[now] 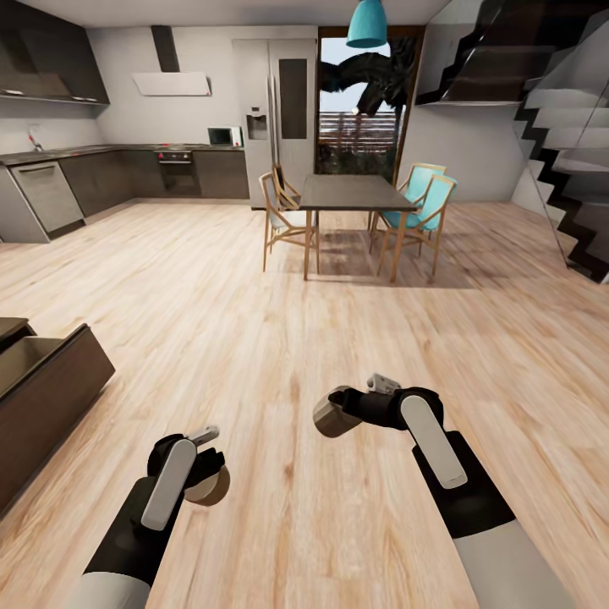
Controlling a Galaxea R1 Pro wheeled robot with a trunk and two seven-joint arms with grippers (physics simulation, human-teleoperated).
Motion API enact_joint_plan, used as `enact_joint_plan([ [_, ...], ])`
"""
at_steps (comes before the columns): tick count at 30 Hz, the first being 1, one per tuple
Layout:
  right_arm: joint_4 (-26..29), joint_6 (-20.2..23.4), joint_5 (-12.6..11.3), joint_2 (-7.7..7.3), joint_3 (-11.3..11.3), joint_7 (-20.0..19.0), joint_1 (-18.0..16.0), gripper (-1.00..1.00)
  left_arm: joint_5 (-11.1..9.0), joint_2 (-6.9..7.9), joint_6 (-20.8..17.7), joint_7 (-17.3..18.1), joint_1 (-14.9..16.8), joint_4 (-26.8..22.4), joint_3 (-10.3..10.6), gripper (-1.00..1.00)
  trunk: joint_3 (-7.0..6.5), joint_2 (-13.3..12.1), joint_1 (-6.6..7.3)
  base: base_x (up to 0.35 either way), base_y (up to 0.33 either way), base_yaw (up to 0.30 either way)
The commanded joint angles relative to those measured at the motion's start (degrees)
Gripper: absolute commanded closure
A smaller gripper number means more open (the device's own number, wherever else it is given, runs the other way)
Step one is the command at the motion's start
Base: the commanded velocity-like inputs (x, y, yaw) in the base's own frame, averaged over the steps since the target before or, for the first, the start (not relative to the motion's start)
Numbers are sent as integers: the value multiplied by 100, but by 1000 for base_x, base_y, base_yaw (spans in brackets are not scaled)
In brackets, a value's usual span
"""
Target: Place each of the two pumpkins and all three candles from the living room inside a cabinet in the living room (use any cabinet), then make sure every cabinet is closed, and position the cauldron so it is next to a table in the living room.
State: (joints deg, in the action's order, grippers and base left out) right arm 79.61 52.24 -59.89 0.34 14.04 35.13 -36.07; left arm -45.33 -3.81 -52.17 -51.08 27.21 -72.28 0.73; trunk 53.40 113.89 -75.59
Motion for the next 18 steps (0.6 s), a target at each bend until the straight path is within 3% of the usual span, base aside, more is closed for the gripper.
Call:
enact_joint_plan([
  [1,4,-3,-67,1,2,56,-5,100,-55,0,-4,-60,4,-6,6,100,5,2,-3,321,-44,0],
  [18,10,1,-69,2,6,61,-5,100,-47,-10,5,-62,4,-7,7,100,5,2,-3,310,-152,24],
])
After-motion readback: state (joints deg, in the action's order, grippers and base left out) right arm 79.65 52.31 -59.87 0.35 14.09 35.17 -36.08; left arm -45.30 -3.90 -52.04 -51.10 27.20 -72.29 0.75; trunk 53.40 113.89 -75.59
